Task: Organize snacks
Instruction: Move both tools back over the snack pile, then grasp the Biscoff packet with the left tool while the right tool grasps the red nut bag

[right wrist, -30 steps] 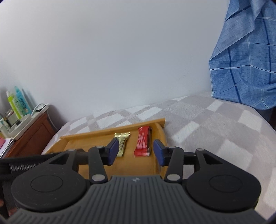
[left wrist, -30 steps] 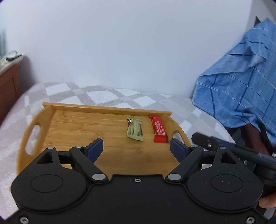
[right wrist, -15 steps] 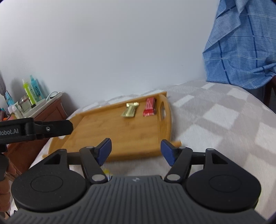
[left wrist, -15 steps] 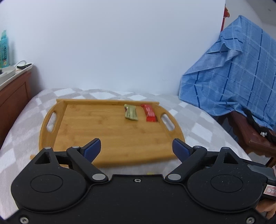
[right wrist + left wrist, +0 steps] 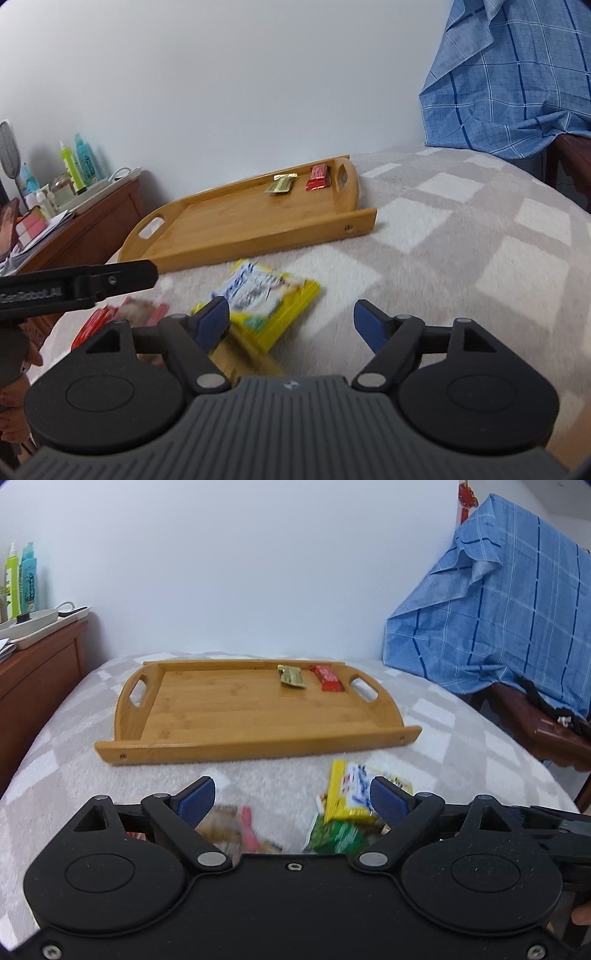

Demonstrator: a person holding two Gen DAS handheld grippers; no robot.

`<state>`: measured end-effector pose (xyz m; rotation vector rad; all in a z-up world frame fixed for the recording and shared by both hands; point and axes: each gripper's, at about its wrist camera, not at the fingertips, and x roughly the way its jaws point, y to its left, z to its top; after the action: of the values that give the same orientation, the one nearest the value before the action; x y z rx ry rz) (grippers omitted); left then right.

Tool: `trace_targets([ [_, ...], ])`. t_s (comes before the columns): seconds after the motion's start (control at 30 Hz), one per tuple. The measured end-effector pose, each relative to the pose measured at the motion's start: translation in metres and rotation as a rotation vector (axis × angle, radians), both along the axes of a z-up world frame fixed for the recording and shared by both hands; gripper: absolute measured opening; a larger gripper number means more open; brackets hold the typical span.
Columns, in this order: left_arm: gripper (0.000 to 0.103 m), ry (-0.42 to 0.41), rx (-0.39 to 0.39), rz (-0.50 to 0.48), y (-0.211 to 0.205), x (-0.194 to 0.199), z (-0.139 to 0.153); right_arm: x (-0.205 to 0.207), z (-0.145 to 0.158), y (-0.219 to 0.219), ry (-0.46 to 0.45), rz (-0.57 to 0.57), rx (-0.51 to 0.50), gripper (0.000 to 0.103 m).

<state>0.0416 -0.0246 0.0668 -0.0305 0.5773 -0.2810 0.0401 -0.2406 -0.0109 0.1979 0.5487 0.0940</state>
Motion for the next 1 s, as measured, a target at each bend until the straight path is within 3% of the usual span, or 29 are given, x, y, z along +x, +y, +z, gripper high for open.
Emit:
trace_targets([
  [0.27,0.048,0.018,0.042,-0.069,0.0,-0.024,-0.015,-0.034,-0.009,0.02,-0.036,0.028,-0.079,0.085],
  [0.47,0.03,0.071,0.058,-0.149,-0.002,-0.036,-0.029,-0.047,-0.015,0.03,-0.032,0.086,-0.078,0.084],
  [0.63,0.027,0.107,0.083,-0.154,-0.001,-0.033,-0.04,-0.047,-0.02,0.036,-0.007,0.122,-0.077,0.07],
  [0.87,0.029,0.083,0.144,-0.168,-0.004,-0.027,-0.044,-0.042,-0.023,0.041,0.004,0.15,-0.064,0.067],
  [1.0,0.03,0.091,0.12,-0.166,-0.002,-0.023,-0.047,-0.037,-0.025,0.04,0.019,0.151,-0.031,0.067],
])
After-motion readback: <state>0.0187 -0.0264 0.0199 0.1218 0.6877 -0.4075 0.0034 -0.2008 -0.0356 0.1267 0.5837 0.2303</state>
